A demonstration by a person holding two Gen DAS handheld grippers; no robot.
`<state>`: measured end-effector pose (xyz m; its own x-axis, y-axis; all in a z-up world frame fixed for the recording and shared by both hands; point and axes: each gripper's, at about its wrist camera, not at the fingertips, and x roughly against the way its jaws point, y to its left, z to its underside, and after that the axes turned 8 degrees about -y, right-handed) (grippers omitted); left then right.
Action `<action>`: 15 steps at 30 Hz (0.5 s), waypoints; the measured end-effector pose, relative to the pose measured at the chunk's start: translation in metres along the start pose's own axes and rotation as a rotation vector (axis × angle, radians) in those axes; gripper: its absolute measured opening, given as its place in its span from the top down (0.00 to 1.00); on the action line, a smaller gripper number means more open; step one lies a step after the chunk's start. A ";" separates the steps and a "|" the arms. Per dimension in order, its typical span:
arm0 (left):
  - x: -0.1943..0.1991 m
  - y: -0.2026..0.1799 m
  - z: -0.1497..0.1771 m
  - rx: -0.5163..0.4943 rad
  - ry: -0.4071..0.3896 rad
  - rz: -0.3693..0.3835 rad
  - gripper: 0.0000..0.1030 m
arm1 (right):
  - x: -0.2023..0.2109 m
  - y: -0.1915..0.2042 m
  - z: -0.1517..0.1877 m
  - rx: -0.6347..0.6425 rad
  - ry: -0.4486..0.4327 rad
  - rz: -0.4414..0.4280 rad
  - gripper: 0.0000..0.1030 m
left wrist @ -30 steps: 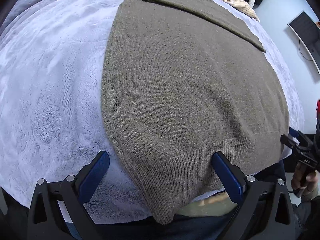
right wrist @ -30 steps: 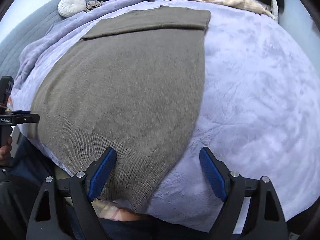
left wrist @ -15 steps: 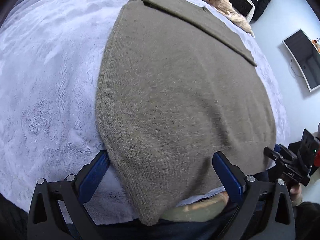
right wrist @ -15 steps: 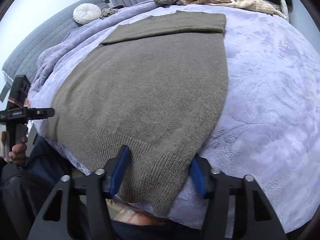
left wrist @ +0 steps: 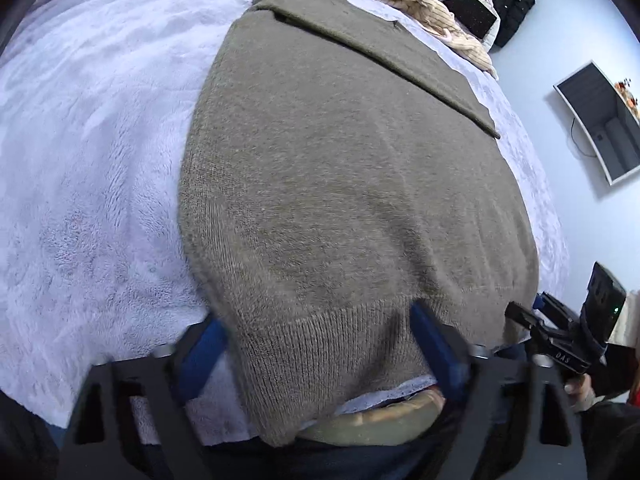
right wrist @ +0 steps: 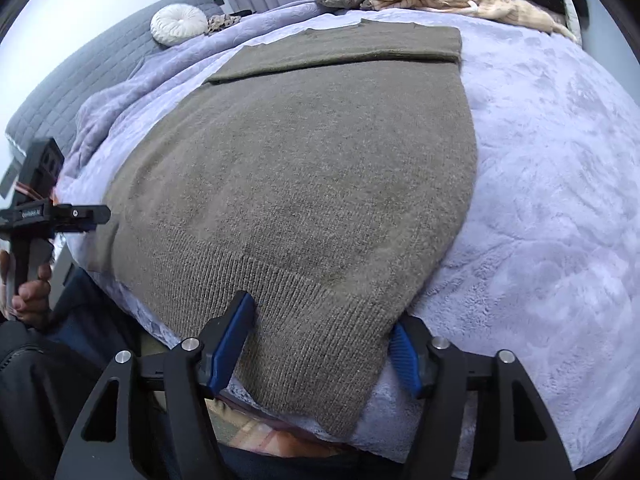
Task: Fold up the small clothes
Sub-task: 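Close the left tool on the hem while the right tool grasps beside it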
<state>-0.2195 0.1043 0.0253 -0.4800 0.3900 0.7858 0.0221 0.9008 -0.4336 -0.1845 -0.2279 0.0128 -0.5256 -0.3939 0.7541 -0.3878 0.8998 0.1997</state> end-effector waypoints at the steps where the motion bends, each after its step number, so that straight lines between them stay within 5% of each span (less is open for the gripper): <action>1: 0.001 -0.002 0.000 -0.011 -0.003 -0.012 0.47 | -0.001 0.003 -0.001 0.009 0.008 -0.016 0.64; 3: 0.006 -0.001 -0.002 -0.004 0.004 0.001 0.77 | 0.000 0.004 -0.005 0.003 0.019 -0.039 0.78; 5: 0.012 0.000 -0.008 0.012 -0.003 0.019 0.86 | 0.006 0.003 -0.013 -0.025 -0.001 -0.079 0.88; 10: 0.032 0.002 -0.021 -0.005 -0.115 0.073 0.87 | 0.031 -0.012 -0.037 -0.126 -0.122 -0.179 0.88; 15: 0.001 0.028 -0.012 0.104 -0.004 0.138 0.87 | -0.003 -0.027 -0.025 -0.205 -0.010 -0.174 0.88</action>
<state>-0.2082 0.1320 0.0192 -0.4821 0.5078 0.7139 -0.0030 0.8140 -0.5809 -0.1533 -0.2462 0.0209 -0.4724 -0.5466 0.6915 -0.3116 0.8374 0.4491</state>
